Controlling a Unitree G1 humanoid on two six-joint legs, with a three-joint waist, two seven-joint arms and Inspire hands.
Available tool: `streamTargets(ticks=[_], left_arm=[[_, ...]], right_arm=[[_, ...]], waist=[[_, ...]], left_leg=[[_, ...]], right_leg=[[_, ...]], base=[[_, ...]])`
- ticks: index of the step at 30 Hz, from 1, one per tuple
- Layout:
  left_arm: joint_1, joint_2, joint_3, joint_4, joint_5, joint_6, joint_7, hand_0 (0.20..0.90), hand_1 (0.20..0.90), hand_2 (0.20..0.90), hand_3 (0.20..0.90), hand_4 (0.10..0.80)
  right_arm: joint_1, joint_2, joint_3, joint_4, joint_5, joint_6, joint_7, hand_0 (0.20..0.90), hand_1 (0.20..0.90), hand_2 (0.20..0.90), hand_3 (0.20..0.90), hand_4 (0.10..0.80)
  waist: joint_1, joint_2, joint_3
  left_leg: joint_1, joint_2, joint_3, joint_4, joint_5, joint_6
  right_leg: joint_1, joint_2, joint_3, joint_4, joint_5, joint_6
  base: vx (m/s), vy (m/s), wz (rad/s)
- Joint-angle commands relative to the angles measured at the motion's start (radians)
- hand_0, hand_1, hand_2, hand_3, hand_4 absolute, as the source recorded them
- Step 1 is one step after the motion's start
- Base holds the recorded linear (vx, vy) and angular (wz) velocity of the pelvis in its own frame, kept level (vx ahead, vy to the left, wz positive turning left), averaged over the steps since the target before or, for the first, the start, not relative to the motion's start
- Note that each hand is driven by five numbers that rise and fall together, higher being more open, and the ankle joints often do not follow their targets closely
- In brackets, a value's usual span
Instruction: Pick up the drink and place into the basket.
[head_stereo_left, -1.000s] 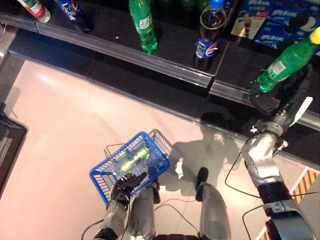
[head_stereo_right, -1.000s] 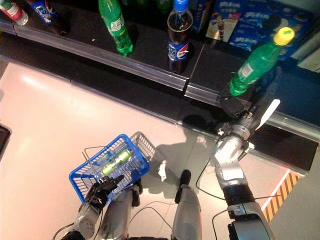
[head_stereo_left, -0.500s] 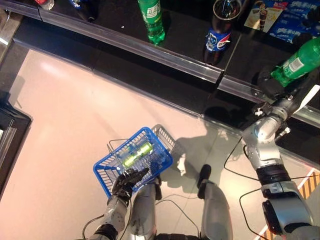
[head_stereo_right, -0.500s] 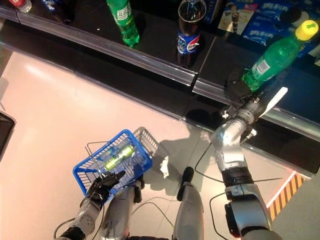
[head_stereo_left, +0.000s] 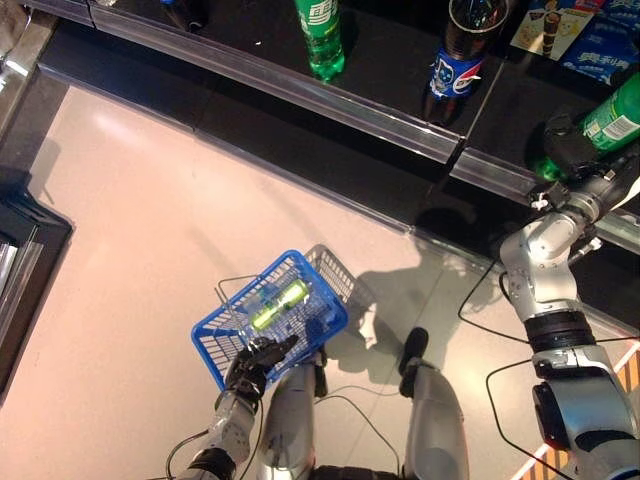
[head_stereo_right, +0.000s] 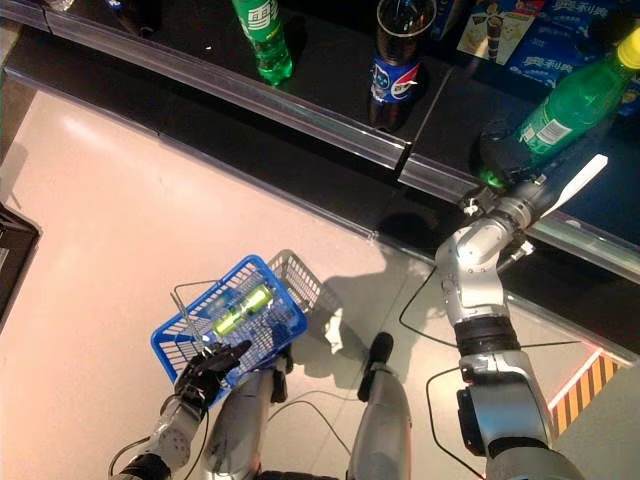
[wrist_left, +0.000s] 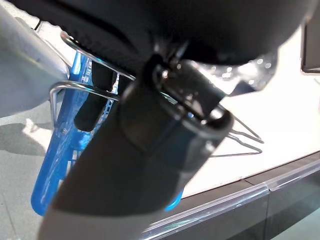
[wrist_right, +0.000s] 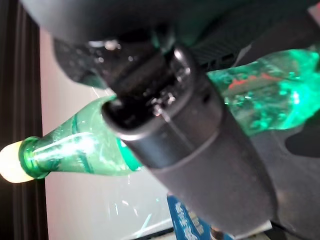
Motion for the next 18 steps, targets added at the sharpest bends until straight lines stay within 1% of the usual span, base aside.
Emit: streamTargets(ticks=[1, 6, 11, 18], left_arm=[[0.088, 0.063, -0.033, -0.075, -0.020, -0.051, -0.036, 0.300, 0.300, 0.300, 0.200, 0.100], [0.093, 0.070, -0.028, -0.080, -0.038, -0.057, -0.047, 0.300, 0.300, 0.300, 0.200, 0.100], [0.099, 0.076, -0.019, -0.091, -0.055, -0.066, -0.044, 0.300, 0.300, 0.300, 0.200, 0.100], [0.119, 0.087, 0.040, -0.105, -0.083, -0.095, -0.043, 0.300, 0.300, 0.300, 0.200, 0.100]], right_arm=[[-0.105, -0.138, -0.044, -0.057, -0.012, -0.076, -0.029, 0.300, 0.300, 0.300, 0.200, 0.100], [-0.110, -0.164, -0.053, -0.041, -0.010, -0.083, -0.025, 0.300, 0.300, 0.300, 0.200, 0.100], [-0.095, -0.169, -0.064, -0.050, 0.000, -0.090, -0.015, 0.300, 0.300, 0.300, 0.200, 0.100], [-0.021, -0.166, -0.095, -0.126, -0.008, -0.104, 0.021, 0.300, 0.300, 0.300, 0.200, 0.100]], waist=[[0.010, -0.014, -0.018], [0.012, -0.015, -0.018], [0.011, -0.021, -0.018], [0.011, -0.039, -0.018]], left_leg=[[-0.041, 0.038, -0.094, 0.153, -0.036, -0.033], [-0.039, 0.037, -0.096, 0.164, -0.039, -0.033], [-0.041, 0.040, -0.093, 0.178, -0.038, -0.033], [-0.034, 0.060, -0.096, 0.253, -0.031, -0.040]], right_leg=[[0.011, -0.033, -0.025, -0.016, 0.052, 0.010], [0.018, -0.031, -0.027, -0.009, 0.044, 0.007], [0.020, -0.027, -0.028, 0.000, 0.036, 0.002], [0.048, -0.013, -0.031, 0.059, -0.010, -0.027]], base=[[0.000, 0.000, 0.00], [0.005, -0.003, 0.03], [-0.013, -0.002, 0.03], [-0.044, 0.010, 0.04]])
